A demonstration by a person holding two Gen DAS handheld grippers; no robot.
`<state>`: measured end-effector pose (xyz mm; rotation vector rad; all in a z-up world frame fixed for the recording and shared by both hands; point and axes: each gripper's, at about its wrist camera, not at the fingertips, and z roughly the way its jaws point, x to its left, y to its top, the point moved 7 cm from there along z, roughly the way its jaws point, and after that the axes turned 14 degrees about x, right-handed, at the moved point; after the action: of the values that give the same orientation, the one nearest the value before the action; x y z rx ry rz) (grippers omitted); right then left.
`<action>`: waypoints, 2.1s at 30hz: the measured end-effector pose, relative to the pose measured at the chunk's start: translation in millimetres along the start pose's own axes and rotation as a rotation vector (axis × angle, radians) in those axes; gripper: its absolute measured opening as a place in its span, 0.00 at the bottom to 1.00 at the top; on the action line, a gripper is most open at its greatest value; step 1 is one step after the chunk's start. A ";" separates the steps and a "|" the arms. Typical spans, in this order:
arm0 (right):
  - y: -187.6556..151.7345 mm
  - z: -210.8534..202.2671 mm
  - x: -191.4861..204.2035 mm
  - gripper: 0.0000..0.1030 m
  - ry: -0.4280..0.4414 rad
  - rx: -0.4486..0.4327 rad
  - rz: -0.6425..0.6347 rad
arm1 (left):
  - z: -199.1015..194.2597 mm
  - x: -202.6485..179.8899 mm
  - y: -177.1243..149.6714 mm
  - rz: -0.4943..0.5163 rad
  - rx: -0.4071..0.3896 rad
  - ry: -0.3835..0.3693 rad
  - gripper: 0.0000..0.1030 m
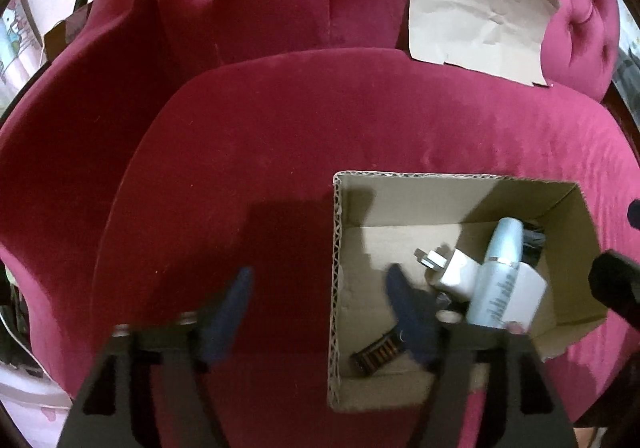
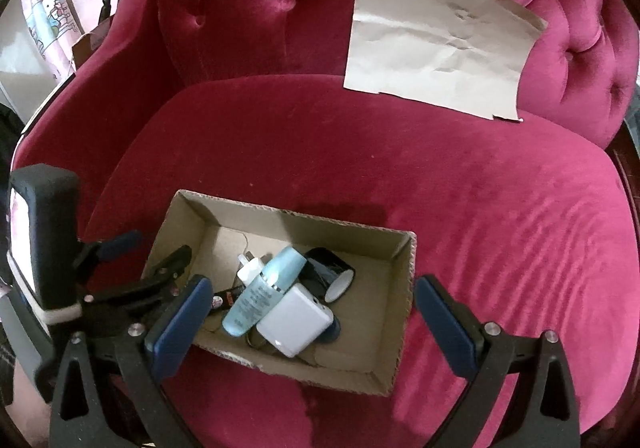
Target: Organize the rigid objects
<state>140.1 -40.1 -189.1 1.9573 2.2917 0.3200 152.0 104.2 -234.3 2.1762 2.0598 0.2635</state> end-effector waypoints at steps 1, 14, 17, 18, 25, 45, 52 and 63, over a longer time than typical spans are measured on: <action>-1.8 -3.0 -0.7 1.00 -0.003 -0.002 0.000 | -3.1 0.6 -0.7 -0.002 -0.001 -0.009 0.88; -31.5 -53.3 -3.6 1.00 -0.002 -0.027 0.015 | -70.0 -5.4 -21.6 0.010 -0.059 -0.037 1.00; -39.0 -63.0 -4.5 1.00 0.013 -0.034 0.020 | -82.4 -9.1 -27.5 0.010 -0.062 -0.046 1.00; -40.8 -65.1 -4.7 1.00 0.013 -0.033 0.019 | -86.1 -9.7 -30.2 0.010 -0.066 -0.044 1.00; -57.8 -86.7 -8.2 1.00 -0.002 -0.047 0.016 | -108.5 -12.7 -50.9 0.004 -0.075 -0.035 1.00; -105.2 -122.3 -8.8 1.00 -0.010 -0.083 0.010 | -140.1 -53.2 -97.5 0.077 -0.105 -0.038 1.00; -109.7 -123.7 -10.8 1.00 -0.019 -0.088 0.004 | -139.8 -54.6 -102.1 0.073 -0.097 -0.044 1.00; -111.7 -125.8 -9.5 1.00 -0.013 -0.092 0.001 | -143.3 -55.1 -104.1 0.069 -0.104 -0.036 1.00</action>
<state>6.5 -76.8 -93.1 1.9108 2.2271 0.4039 16.5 51.9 -118.9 2.1759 1.9102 0.3288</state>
